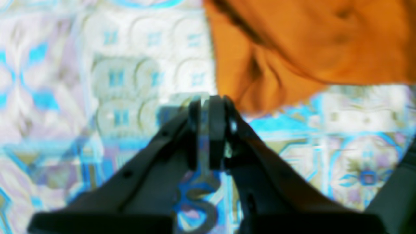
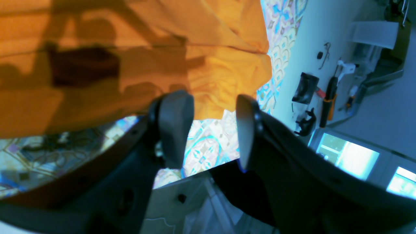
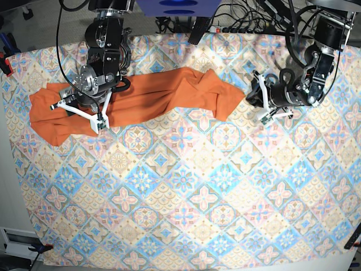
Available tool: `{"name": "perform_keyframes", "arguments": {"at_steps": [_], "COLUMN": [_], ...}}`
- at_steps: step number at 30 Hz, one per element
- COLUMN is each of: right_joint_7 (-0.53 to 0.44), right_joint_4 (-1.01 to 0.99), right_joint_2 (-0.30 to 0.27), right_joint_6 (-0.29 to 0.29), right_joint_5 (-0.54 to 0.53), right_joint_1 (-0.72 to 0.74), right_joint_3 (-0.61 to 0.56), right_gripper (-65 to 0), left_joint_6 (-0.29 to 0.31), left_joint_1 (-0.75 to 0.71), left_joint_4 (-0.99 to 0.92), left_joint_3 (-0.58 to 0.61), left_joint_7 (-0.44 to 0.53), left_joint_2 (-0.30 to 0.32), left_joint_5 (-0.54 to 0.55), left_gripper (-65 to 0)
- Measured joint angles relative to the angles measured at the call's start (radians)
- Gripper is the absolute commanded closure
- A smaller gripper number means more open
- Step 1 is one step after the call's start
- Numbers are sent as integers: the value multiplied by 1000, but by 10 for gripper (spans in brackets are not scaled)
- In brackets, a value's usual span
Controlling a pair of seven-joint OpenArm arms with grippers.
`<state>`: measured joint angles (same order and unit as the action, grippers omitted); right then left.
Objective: Fold the T-shirt properly
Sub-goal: 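Roll the shirt side inward with the left gripper into a long strip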
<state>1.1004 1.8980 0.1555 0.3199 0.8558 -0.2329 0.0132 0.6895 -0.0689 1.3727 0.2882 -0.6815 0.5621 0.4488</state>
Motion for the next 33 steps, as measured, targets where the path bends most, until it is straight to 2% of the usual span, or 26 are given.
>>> {"name": "perform_keyframes", "arguments": {"at_steps": [3,5,10,12,14,18,21,25,30,33], "right_joint_7": [0,0,-1,0,0,0,-1,-1,-2,-4], "right_joint_4": [0,0,0,0,0,0,0,0,0,0], "right_joint_2": [0,0,0,0,0,0,0,0,0,2], "right_joint_6": [0,0,0,-2,-2,-2,-3,-2,-3,-2], "right_joint_5": [0,0,-29,-26,-26,-23,-23,-23,-18,-19], "right_joint_1": [0,0,3,2,2,0,3,3,19,17], "right_joint_3": [-2,-2,-2,0,0,1,1,0,1,1], "right_gripper": [-252,-252,-252,-252,-252,-252,-252,-252,-252,-252], "left_joint_6": [3,4,14,-4,0,3,0,6,3,3], "left_joint_1": [-18,-19,10,23,27,15,19,21,24,25], "left_joint_4": [25,47,51,51,51,51,51,51,51,48], "left_joint_3": [-2,-3,-102,-159,-183,-177,-105,-21,-11,-12], "left_joint_7": [-3,-8,-214,-252,-274,-288,-288,-285,-280,-280], "left_joint_2": [-2,-6,-87,-107,-106,-103,-102,-112,-106,-109], "left_joint_5": [1,14,115,139,158,183,192,274,335,336], "left_gripper": [-48,-93,-325,-416,-467,-480,-479,-479,-479,-479]}}
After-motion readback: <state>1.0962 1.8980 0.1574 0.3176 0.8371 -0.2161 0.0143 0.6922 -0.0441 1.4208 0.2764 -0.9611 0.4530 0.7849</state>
